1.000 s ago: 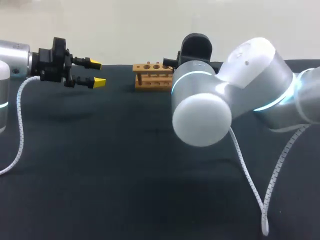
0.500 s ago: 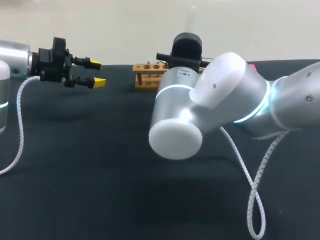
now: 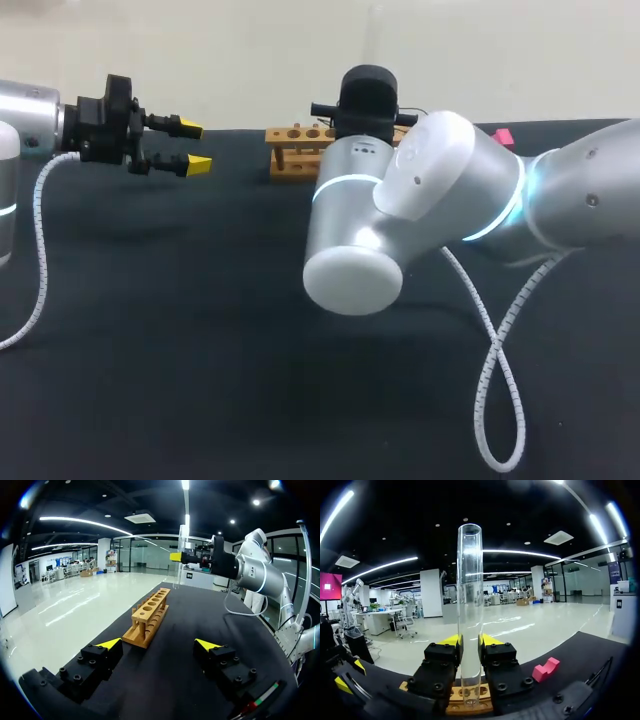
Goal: Grasp the test tube, adjust it, and insert it.
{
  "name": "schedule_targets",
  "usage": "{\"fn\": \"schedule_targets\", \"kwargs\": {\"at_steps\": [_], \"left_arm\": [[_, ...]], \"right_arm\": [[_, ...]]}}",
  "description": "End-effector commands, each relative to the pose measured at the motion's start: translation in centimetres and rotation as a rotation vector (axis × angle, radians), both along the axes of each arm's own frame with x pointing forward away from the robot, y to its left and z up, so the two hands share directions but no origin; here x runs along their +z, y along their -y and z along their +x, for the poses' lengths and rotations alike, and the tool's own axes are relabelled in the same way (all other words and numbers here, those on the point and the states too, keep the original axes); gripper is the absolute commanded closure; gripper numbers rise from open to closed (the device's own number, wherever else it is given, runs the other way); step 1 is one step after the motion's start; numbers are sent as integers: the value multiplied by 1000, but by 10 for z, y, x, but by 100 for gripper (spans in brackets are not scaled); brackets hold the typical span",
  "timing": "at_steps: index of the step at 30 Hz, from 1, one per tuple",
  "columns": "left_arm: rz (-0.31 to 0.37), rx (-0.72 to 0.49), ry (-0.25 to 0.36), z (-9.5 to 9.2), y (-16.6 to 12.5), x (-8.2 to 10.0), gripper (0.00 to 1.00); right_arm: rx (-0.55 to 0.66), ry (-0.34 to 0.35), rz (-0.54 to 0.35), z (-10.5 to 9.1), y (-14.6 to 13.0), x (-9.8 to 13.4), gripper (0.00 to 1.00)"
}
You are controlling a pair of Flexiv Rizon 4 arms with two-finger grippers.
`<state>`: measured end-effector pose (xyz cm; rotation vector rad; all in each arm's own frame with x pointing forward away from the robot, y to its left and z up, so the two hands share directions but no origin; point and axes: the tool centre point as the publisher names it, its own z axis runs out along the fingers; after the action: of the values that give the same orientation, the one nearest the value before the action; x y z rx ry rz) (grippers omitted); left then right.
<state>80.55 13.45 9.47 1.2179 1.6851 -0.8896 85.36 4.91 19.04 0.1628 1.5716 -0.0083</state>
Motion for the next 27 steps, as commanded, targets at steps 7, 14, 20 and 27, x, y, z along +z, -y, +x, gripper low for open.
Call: {"fn": "schedule_targets", "kwargs": {"at_steps": [7,14,20,27], "left_arm": [[-2,3,6,-2,-1,-1,0],[-2,3,6,-2,-1,-1,0],[-2,3,6,-2,-1,-1,0],[-2,3,6,-2,-1,-1,0]], "right_arm": [[-1,29,-18,19,4,-8,100],[-17,45,-24,26,9,-14,100],[-22,53,-29,31,12,-16,100],[-21,51,-30,34,13,-20,100]]}}
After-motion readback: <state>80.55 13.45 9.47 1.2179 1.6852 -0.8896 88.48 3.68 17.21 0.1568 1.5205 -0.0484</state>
